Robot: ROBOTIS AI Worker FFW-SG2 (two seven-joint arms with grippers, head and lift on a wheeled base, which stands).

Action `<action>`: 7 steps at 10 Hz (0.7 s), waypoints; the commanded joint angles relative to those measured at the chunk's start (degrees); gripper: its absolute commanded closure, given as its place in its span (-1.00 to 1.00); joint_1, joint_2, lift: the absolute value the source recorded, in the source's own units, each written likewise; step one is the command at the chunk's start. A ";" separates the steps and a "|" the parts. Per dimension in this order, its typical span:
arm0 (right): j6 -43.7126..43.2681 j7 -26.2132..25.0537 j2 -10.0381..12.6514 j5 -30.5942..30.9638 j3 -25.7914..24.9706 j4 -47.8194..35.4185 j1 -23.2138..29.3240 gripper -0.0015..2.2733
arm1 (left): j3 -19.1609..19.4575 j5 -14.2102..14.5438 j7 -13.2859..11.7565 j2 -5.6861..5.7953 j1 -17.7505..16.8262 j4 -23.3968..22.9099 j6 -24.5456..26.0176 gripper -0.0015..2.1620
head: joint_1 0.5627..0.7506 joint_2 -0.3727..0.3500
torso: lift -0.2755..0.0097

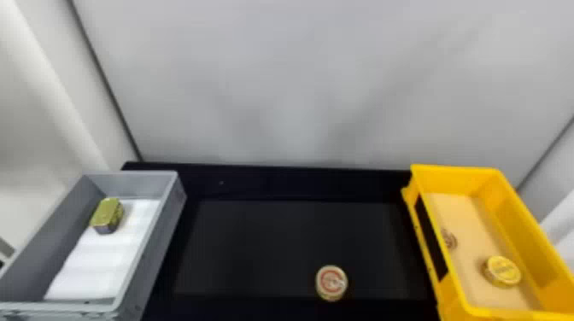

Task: Pick up the round yellow can and place it in the yellow rectangular box

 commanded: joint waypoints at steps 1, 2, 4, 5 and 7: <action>-0.47 -0.98 -0.09 1.61 4.60 0.26 0.21 -0.83 | -0.29 -0.01 0.00 -0.15 0.08 -0.53 -0.37 -0.91 | 0.39 0.07 | 0.51; -1.09 -1.07 0.00 2.22 7.93 0.88 0.30 -0.83 | -0.29 -0.01 0.00 -0.15 0.26 -0.97 -0.46 -0.91 | 0.39 0.07 | 0.51; -1.53 -0.54 0.18 5.12 17.87 2.55 0.83 -0.83 | -0.12 -0.01 0.00 -0.15 0.52 -1.50 -0.90 -0.91 | 0.39 0.07 | 0.51; -1.18 -0.28 0.18 5.21 22.61 3.60 1.01 -0.83 | 0.06 -0.01 0.00 -0.15 0.52 -1.50 -0.72 -0.91 | 0.39 0.07 | 0.51; -0.21 4.47 1.67 5.21 29.38 7.12 1.71 -0.81 | 0.06 -0.01 0.00 -0.15 0.43 -1.06 -0.64 -0.91 | 0.39 0.07 | 0.51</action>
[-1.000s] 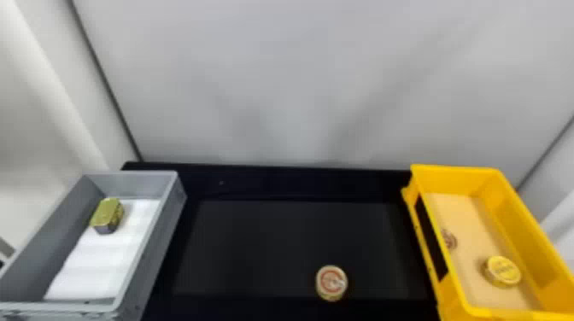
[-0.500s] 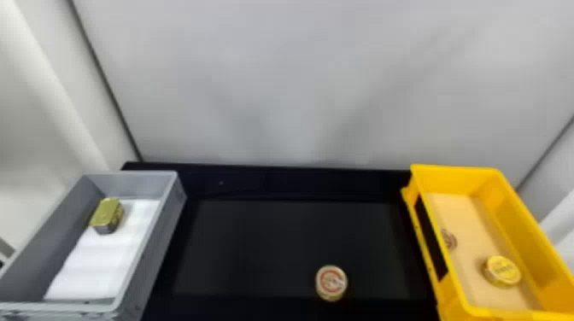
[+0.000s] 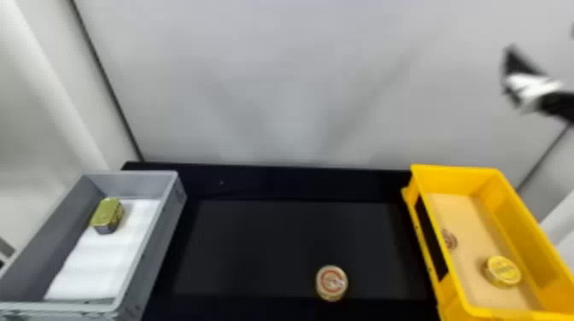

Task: Pick up the round yellow can and place it in the yellow rectangular box

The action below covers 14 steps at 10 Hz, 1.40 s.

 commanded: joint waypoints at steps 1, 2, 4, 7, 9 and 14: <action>0.33 2.26 2.22 0.00 6.81 3.64 1.49 -0.80 | 0.12 0.01 0.00 -0.15 -0.14 0.42 0.26 -0.91 | 0.39 0.07 | 0.51; 0.51 2.26 3.54 -0.09 8.75 4.43 2.20 -0.79 | 0.21 0.01 0.00 -0.15 -0.14 0.59 0.26 -0.91 | 0.39 0.07 | 0.51; 1.21 2.43 4.94 -2.82 12.26 7.24 3.87 -0.79 | 0.21 0.18 -0.17 -0.15 -0.41 1.03 0.35 -0.91 | 0.39 0.07 | 0.51; 6.57 1.47 5.12 -6.51 16.75 9.88 6.33 -0.78 | 0.21 0.18 -0.52 -0.15 -0.67 1.38 0.70 -0.91 | 0.39 0.07 | 0.51; 10.44 1.29 5.12 -7.30 19.30 10.50 6.94 -0.77 | 0.12 0.18 -0.96 -0.15 -1.02 1.65 0.88 -0.91 | 0.39 0.07 | 0.51; 17.65 1.73 4.68 -8.71 23.60 10.32 7.65 -0.76 | 0.12 0.18 -0.96 -0.15 -1.20 1.91 0.88 -0.91 | 0.39 0.07 | 0.51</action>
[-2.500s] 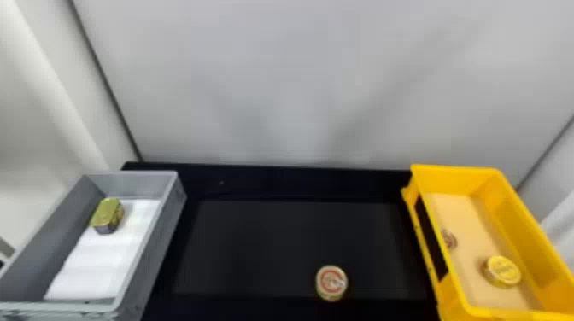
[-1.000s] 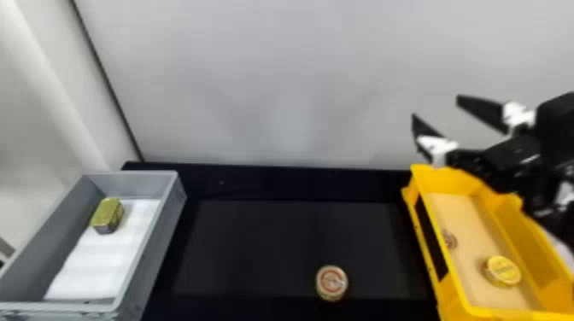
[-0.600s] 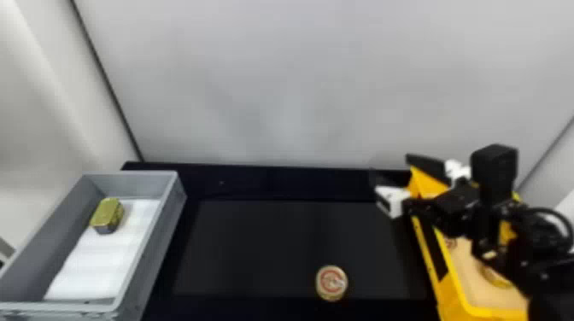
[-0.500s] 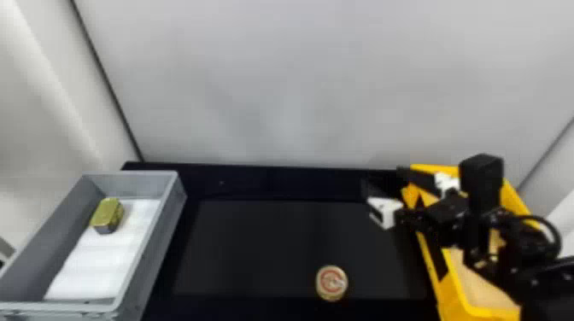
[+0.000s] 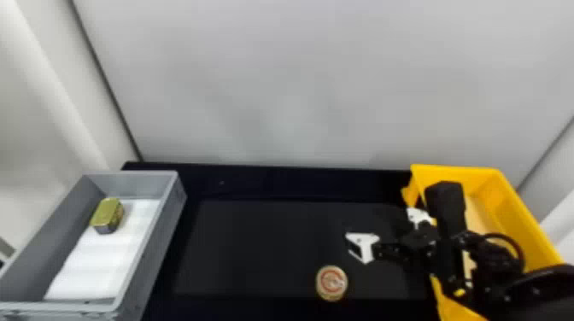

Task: Pick up the round yellow can and place it in the yellow rectangular box

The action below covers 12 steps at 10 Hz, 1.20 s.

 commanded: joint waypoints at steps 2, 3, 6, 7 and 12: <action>2.72 1.84 -0.67 1.74 2.90 0.06 0.96 -0.76 | -0.04 0.08 -0.09 -0.15 -0.17 0.13 0.00 -0.91 | 0.39 0.07 | 0.51; 2.90 3.43 -0.67 4.12 3.43 1.03 1.40 -0.76 | -0.13 0.00 -0.09 -0.15 -0.17 0.13 0.00 -0.91 | 0.39 0.07 | 0.51; 3.16 6.94 -0.67 8.16 4.22 4.63 1.84 -0.75 | -0.04 0.00 -0.09 -0.15 -0.25 0.13 0.00 -0.91 | 0.39 0.07 | 0.51; 3.16 7.56 -0.67 9.30 4.31 5.43 1.84 -0.75 | -0.04 0.08 -0.17 -0.15 -0.25 0.13 0.00 -0.91 | 0.39 0.07 | 0.51; 4.57 11.52 -0.58 11.59 7.39 9.12 -0.45 -0.75 | -0.21 0.08 -0.26 -0.15 -0.43 0.13 0.00 -0.91 | 0.39 0.07 | 0.51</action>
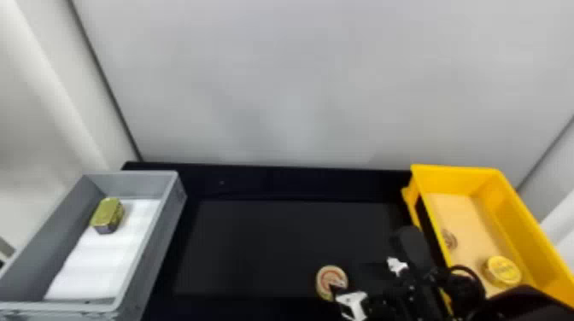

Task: Pick up the round yellow can and place it in the yellow rectangular box

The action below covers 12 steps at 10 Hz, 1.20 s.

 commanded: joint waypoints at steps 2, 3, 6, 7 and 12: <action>0.09 1.04 0.10 0.39 1.84 2.49 -1.53 -0.74 | -0.12 0.00 0.00 -0.15 -0.03 -0.01 0.00 -0.91 | 0.39 0.07 | 0.51; 0.09 1.48 0.18 0.30 2.10 3.28 -1.88 -0.74 | -0.12 0.00 0.00 -0.15 -0.03 -0.01 -0.09 -0.91 | 0.39 0.07 | 0.51; 0.09 1.83 0.36 0.39 3.33 6.45 -3.82 -0.74 | -0.29 0.00 -0.09 -0.15 -0.12 -0.01 -0.18 -0.91 | 0.39 0.07 | 0.51; -0.17 1.83 0.45 0.30 3.68 7.42 -4.52 -0.74 | -0.21 0.00 -0.09 -0.15 -0.12 -0.01 -0.26 -0.91 | 0.39 0.07 | 0.51; -3.08 3.24 1.24 0.21 6.50 14.36 -9.80 -0.75 | -0.29 -0.09 -0.26 -0.15 -0.29 -0.01 -0.53 -0.91 | 0.39 0.07 | 0.51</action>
